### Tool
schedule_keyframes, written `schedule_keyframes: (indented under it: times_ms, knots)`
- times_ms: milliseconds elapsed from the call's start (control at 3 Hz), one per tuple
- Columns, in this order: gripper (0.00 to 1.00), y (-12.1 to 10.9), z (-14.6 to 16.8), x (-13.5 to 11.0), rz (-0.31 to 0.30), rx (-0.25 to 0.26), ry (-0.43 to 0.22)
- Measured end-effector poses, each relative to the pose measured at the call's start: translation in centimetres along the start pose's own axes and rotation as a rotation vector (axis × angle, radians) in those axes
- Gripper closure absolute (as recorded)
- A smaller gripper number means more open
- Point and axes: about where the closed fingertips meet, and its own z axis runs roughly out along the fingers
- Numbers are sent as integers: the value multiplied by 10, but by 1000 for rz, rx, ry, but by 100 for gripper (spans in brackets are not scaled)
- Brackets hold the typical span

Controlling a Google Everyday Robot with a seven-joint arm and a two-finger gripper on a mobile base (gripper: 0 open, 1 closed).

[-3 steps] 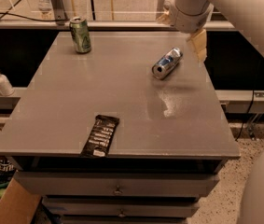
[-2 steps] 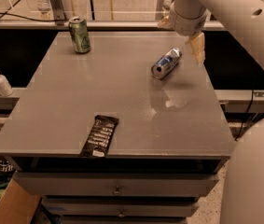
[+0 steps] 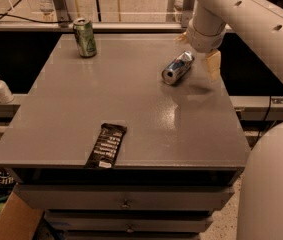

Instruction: Move redbull can near rxbar chocolate

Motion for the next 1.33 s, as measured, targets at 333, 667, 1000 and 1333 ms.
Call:
schedule_keyframes:
  times_ms: [333, 667, 1000, 1333]
  knots:
    - [0, 6, 16, -7, 0, -24, -30]
    - [16, 11, 28, -13, -11, -51, -46]
    - [39, 13, 30, -15, -10, -64, -47]
    - [62, 11, 24, -14, -10, -64, -47]
